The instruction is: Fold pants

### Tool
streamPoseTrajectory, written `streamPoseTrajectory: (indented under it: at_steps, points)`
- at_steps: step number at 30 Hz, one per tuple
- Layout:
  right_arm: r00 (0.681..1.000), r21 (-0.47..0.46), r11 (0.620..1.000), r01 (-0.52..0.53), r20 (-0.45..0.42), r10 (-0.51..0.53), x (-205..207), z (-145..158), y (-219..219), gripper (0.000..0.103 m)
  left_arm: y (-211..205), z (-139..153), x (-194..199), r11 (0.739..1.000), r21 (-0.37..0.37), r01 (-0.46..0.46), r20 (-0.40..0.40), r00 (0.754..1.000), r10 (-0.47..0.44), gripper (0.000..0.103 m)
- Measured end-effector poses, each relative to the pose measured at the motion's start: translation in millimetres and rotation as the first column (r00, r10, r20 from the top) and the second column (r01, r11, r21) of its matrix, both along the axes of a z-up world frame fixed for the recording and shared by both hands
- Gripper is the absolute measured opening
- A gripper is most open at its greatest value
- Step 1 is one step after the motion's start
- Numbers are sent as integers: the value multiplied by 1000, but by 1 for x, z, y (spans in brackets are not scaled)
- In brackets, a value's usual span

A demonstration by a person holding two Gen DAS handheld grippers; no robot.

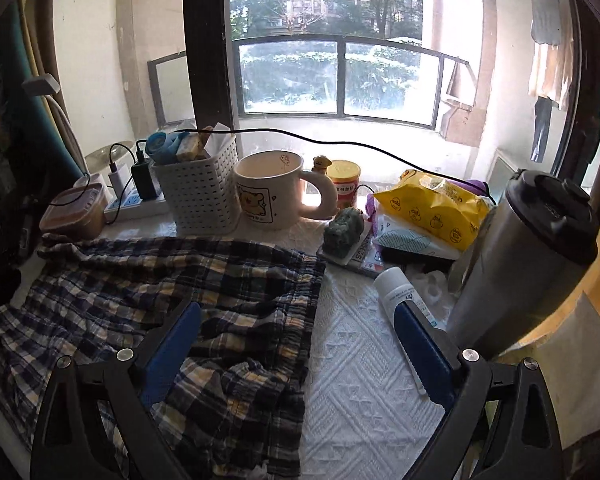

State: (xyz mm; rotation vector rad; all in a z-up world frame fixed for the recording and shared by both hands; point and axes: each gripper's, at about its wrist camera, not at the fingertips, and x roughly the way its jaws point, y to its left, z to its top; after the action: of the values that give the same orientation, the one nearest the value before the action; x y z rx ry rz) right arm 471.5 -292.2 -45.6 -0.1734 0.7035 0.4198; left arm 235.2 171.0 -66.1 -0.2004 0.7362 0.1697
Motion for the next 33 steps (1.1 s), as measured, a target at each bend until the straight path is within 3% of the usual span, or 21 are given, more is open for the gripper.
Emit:
streamPoseTrajectory:
  at_steps: [3, 10, 13, 18, 21, 25, 27, 28, 29, 30, 31, 33]
  points:
    - [999, 17, 1000, 15, -38, -14, -23, -14, -18, 97, -13, -14, -27, 999, -36, 5, -22, 1000, -5, 76]
    - [999, 47, 999, -19, -47, 21, -79, -33, -35, 69, -32, -30, -74, 995, -98, 18, -22, 1000, -20, 76]
    - [997, 55, 996, -65, -34, 67, -96, -37, -31, 62, -41, -36, -88, 993, -112, 44, -24, 999, -46, 77]
    - [991, 37, 991, -130, -17, 130, -110, -48, -17, 61, -54, -54, -102, 984, -157, 81, -44, 995, -89, 77]
    - [996, 22, 996, -88, -25, 88, -108, -59, -14, 61, -62, -58, -107, 986, -129, 106, -39, 993, -112, 77]
    - [994, 63, 996, -59, -87, 64, -101, -70, -18, 61, -61, -69, -111, 977, -182, 107, -26, 993, -113, 76]
    - [995, 71, 996, -55, -78, 60, -103, -69, -18, 56, -66, -68, -115, 979, -169, 116, 0, 993, -118, 65]
    - [995, 61, 997, -57, -78, 61, -105, -69, -16, 38, -68, -68, -116, 979, -161, 126, 4, 992, -127, 47]
    - [995, 41, 998, -53, -79, 56, -107, -69, -14, 25, -70, -67, -116, 981, -149, 127, 5, 992, -128, 35]
    - [995, 30, 998, -58, -78, 60, -109, -69, -13, 21, -71, -66, -118, 981, -140, 131, 14, 991, -131, 27]
    - [995, 28, 997, -67, -77, 69, -113, -67, -11, 9, -71, -65, -119, 981, -136, 138, 22, 990, -136, 12]
    - [996, 18, 997, -71, -60, 72, -120, -61, -10, 7, -68, -61, -123, 981, -137, 135, 48, 990, -130, 9]
